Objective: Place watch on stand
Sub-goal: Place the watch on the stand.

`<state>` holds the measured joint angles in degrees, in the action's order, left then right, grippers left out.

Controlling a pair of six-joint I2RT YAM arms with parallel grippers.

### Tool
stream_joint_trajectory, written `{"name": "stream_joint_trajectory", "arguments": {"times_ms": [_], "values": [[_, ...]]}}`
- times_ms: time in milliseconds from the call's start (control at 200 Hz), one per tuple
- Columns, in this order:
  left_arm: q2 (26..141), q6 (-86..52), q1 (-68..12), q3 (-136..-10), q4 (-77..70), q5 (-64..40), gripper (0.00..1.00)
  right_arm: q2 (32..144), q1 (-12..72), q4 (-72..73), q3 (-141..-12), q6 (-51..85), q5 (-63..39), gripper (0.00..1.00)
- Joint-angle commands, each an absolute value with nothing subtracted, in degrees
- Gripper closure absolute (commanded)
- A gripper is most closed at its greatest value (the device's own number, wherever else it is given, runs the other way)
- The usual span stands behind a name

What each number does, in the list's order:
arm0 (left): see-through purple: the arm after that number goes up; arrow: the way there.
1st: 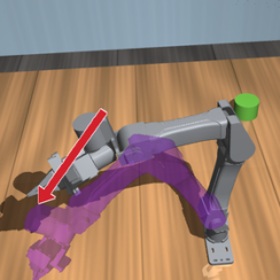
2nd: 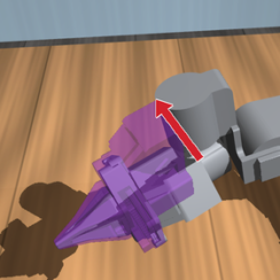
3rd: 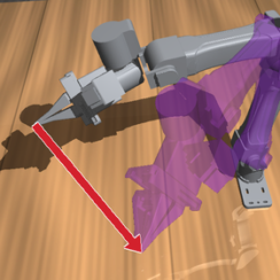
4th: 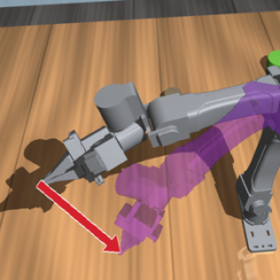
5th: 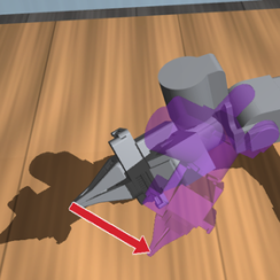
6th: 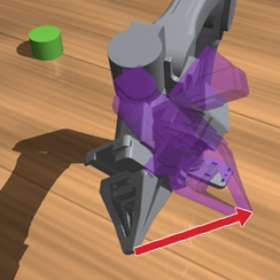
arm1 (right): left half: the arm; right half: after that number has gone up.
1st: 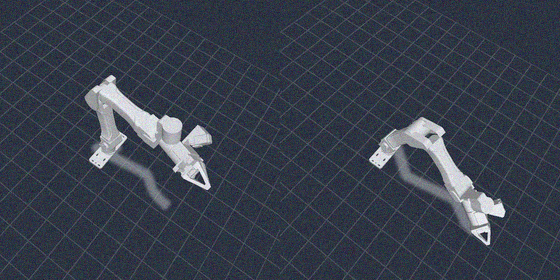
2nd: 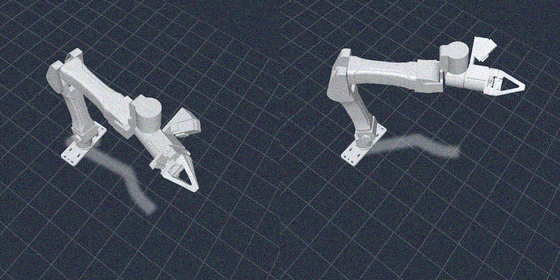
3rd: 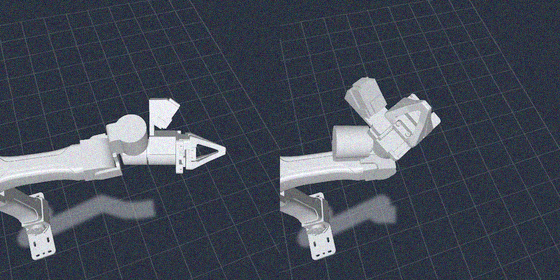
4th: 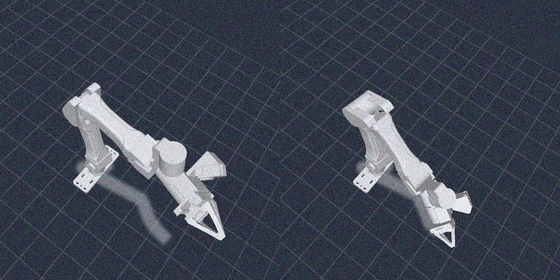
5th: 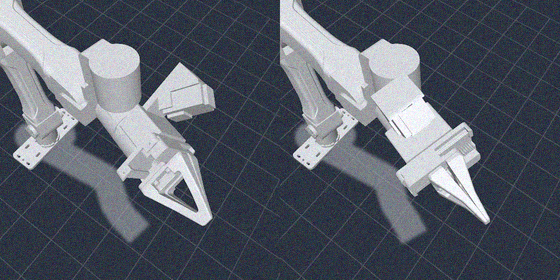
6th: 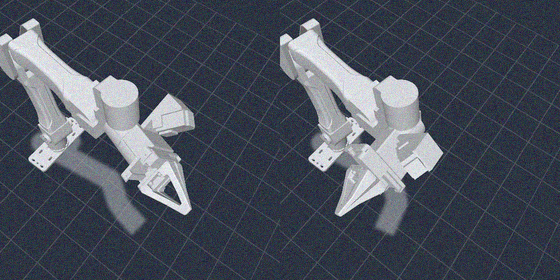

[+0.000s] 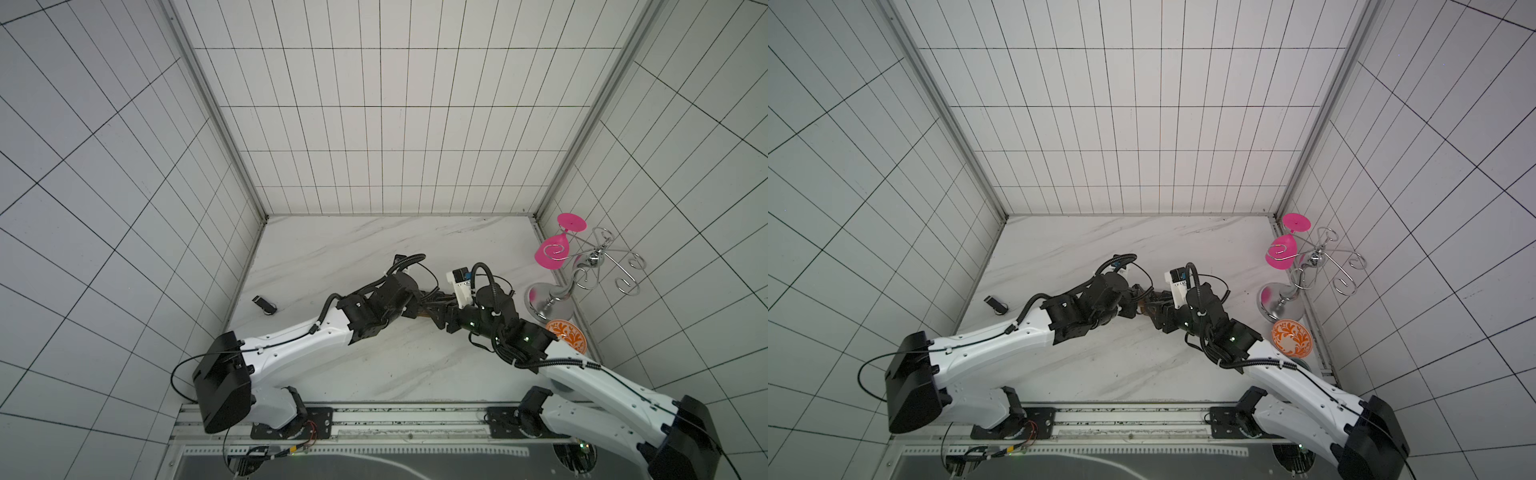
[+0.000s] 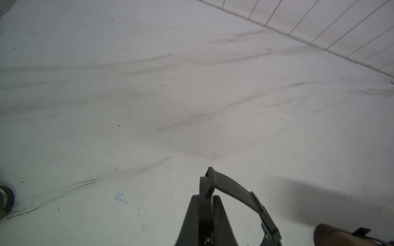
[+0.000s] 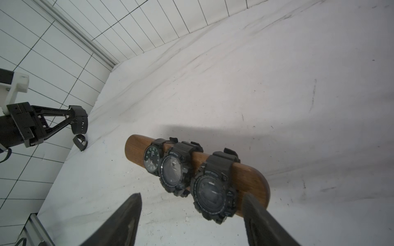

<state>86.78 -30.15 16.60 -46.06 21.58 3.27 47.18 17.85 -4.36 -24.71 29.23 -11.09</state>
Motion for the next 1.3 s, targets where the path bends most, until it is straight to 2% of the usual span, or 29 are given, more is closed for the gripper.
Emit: {"name": "stream_joint_trajectory", "arguments": {"times_ms": [0,270,525,700,959,1294], "values": [[89.29,-29.9,16.75,-48.66,19.58,3.36,0.72,46.67,18.46,-3.23,-27.26,28.65,-10.81,0.23],[92.38,-29.79,16.79,-49.56,18.91,3.41,0.8,46.93,18.43,-3.52,-27.68,28.65,-10.46,0.23],[93.07,-29.45,16.6,-49.62,18.28,0.21,0.94,47.04,18.46,-3.85,-28.11,28.62,-10.46,0.24],[90.54,-28.7,13.44,-49.39,18.26,0.69,0.99,47.04,18.46,-4.49,-28.98,28.56,-10.28,0.24],[81.87,-25.81,-0.18,-50.51,20.84,4.76,1.0,47.04,18.85,-4.93,-32.12,27.11,-12.95,0.24],[74.15,-28.3,-25.01,-54.5,26.26,13.05,1.0,47.81,25.18,-5.01,-36.94,26.09,-11.62,0.24]]}}
